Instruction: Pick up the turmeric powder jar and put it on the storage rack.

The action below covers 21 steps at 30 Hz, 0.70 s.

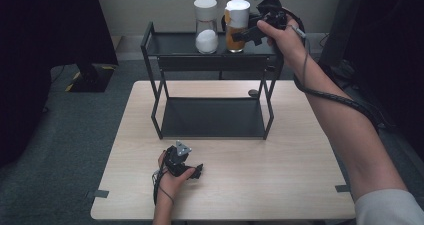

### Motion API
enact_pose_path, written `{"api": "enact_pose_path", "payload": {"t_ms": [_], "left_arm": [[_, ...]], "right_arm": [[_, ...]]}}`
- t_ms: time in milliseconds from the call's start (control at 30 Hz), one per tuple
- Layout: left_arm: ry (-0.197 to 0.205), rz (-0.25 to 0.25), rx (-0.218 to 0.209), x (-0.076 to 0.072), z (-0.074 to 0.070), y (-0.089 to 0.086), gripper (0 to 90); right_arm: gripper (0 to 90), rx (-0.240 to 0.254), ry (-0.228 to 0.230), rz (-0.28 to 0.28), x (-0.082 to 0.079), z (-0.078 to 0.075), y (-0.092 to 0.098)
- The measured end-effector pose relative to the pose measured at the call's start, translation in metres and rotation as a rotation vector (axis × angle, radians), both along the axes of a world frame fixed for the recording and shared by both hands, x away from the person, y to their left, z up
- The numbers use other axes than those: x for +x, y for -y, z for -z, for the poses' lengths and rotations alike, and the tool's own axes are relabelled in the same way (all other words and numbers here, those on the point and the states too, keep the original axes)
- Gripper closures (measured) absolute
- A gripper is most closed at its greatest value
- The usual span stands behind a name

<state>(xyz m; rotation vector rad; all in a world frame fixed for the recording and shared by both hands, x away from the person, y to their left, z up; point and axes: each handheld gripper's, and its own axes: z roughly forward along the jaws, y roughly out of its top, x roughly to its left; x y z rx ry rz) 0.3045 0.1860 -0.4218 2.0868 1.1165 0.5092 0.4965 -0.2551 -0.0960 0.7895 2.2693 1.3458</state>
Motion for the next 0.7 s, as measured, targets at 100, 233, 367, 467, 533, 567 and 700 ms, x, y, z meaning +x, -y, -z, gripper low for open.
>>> {"api": "enact_pose_path", "payload": {"t_ms": [100,233,367,467,533,567,700], "left_arm": [[0.0,0.0,0.0,0.0,0.0,0.0,0.0],[0.0,0.0,0.0,0.0,0.0,0.0,0.0],[0.0,0.0,0.001,0.0,0.0,0.0,0.0],[0.0,0.0,0.001,0.0,0.0,0.0,0.0],[0.0,0.0,0.001,0.0,0.0,0.0,0.0],[0.0,0.0,0.001,0.0,0.0,0.0,0.0],[0.0,0.0,0.001,0.0,0.0,0.0,0.0]], "right_arm": [[0.0,0.015,-0.006,-0.01,-0.002,0.002,0.004],[0.1,0.014,-0.007,-0.009,-0.007,0.003,0.005],[0.1,0.018,-0.007,-0.014,-0.012,0.007,0.008],[0.3,0.02,-0.007,-0.018,-0.014,0.009,0.009],[0.4,0.022,-0.009,-0.022,-0.016,0.011,0.01],[0.5,0.022,-0.012,-0.021,-0.016,0.011,0.01],[0.7,0.025,-0.014,-0.024,-0.019,0.015,0.012]]}}
